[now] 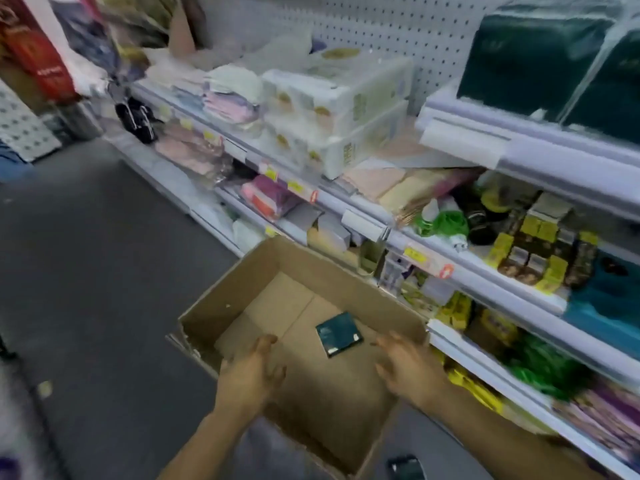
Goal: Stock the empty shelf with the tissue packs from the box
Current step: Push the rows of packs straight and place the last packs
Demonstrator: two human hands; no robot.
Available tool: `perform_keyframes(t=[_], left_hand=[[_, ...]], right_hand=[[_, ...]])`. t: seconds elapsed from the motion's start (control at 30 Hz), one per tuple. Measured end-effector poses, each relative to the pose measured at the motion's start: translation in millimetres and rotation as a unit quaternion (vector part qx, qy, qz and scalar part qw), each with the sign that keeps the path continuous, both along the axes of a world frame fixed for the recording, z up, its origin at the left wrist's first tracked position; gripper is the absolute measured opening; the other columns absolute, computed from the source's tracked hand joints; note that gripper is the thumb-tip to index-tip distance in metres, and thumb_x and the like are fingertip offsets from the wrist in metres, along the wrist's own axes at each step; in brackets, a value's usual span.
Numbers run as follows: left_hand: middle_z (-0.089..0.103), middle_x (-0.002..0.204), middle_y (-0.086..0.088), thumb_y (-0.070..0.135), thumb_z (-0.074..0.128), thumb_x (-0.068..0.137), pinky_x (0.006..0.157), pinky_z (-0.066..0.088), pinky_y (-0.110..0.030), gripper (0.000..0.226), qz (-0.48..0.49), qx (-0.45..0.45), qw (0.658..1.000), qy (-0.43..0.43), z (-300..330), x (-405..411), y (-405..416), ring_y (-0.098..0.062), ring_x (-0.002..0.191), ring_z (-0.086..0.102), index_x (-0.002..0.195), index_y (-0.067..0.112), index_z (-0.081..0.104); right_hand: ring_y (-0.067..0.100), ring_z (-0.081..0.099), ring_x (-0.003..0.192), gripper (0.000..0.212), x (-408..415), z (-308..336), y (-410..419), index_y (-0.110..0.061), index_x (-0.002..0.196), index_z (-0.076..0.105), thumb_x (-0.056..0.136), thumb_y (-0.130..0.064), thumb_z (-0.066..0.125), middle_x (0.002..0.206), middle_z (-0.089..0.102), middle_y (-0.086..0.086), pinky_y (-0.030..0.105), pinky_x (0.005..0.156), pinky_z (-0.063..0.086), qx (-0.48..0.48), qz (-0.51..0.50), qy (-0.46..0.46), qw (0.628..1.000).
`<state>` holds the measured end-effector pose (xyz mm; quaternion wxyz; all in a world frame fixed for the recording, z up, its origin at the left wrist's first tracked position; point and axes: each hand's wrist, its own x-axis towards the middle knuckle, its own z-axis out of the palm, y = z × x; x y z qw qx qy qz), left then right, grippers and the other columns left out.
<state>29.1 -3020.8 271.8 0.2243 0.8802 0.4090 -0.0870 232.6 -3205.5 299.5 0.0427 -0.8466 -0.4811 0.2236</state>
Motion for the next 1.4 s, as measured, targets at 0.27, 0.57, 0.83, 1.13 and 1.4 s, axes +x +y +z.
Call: perform_keyframes(t=[0.27,0.57,0.83,1.13,1.4], left_hand=[[0.012,0.163,0.005,0.036,0.056,0.091,0.119,-0.003,-0.056,0.076,0.149,0.101,0.983,0.024,-82,-7,95,-0.022,0.15,0.002,0.154,0.026,0.015],[0.003,0.164,-0.008,-0.005,0.045,0.085,0.123,0.005,-0.041,0.076,0.306,0.084,0.94,-0.13,-144,-22,126,-0.037,0.149,-0.001,0.154,0.013,0.021],[0.027,0.157,-0.011,0.003,0.056,0.083,0.12,0.012,-0.04,0.069,0.275,0.159,0.942,-0.106,-163,-24,118,-0.038,0.147,0.011,0.148,0.011,0.036],[0.016,0.161,-0.007,0.017,0.063,0.087,0.119,0.02,-0.053,0.071,0.237,0.106,0.966,-0.007,-149,-30,118,-0.036,0.148,0.001,0.15,0.016,0.031],[0.016,0.161,-0.004,0.041,0.052,0.092,0.12,0.008,-0.052,0.06,0.178,-0.028,0.975,0.131,-106,-35,103,-0.031,0.149,-0.011,0.147,0.024,0.035]], right_hand=[[0.031,0.052,0.119,0.041,16,-123,90,-0.012,0.13,0.049,0.092,-0.026,0.053,0.133,0.052,0.014,0.039,0.1,0.042,-0.079,-0.108,0.117,0.984],[0.037,0.043,0.127,0.055,48,-209,148,-0.001,0.133,0.049,0.093,-0.038,0.061,0.135,0.049,0.023,0.038,0.104,0.034,-0.111,-0.264,0.098,0.953],[0.033,0.041,0.13,0.104,39,-261,150,-0.007,0.141,0.031,0.062,-0.041,0.088,0.139,0.045,0.015,0.041,0.105,0.037,-0.103,-0.365,0.091,0.921],[0.021,0.059,0.09,0.053,15,-221,128,-0.007,0.114,0.057,0.073,-0.029,0.083,0.11,0.063,0.009,0.027,0.069,0.047,0.066,-0.439,0.271,0.854],[0.017,0.069,0.084,0.04,-4,-112,85,-0.016,0.102,0.061,0.072,-0.03,0.085,0.094,0.07,0.001,0.032,0.074,0.057,0.212,-0.433,0.371,0.794]])
